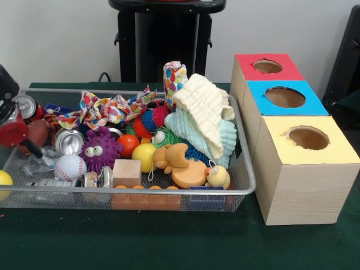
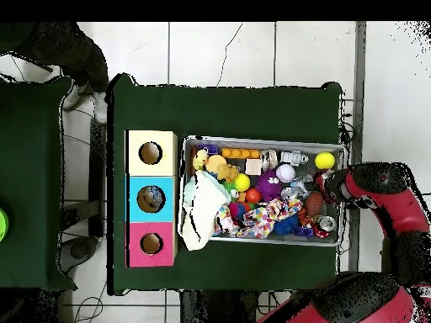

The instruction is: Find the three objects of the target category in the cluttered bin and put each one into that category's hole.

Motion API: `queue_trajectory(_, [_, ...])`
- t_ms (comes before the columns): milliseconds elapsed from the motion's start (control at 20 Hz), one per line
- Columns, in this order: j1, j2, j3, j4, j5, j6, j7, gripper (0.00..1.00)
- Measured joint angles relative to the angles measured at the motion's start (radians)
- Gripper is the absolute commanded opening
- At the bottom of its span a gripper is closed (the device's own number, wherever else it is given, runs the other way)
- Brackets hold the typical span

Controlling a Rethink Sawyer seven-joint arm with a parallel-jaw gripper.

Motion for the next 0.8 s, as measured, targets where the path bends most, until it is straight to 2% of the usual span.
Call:
queue_trajectory(250, [-0.014, 0.008, 0.007, -0.045, -0.001, -0.001, 0.0, 0.0])
queue_trajectory(550, [-0.026, 0.045, 0.007, -0.16, -0.061, 0.0, 0.0, 0.0])
queue_trajectory(800, [-0.031, 0.061, 0.013, -0.201, -0.077, 0.007, 0.0, 0.0])
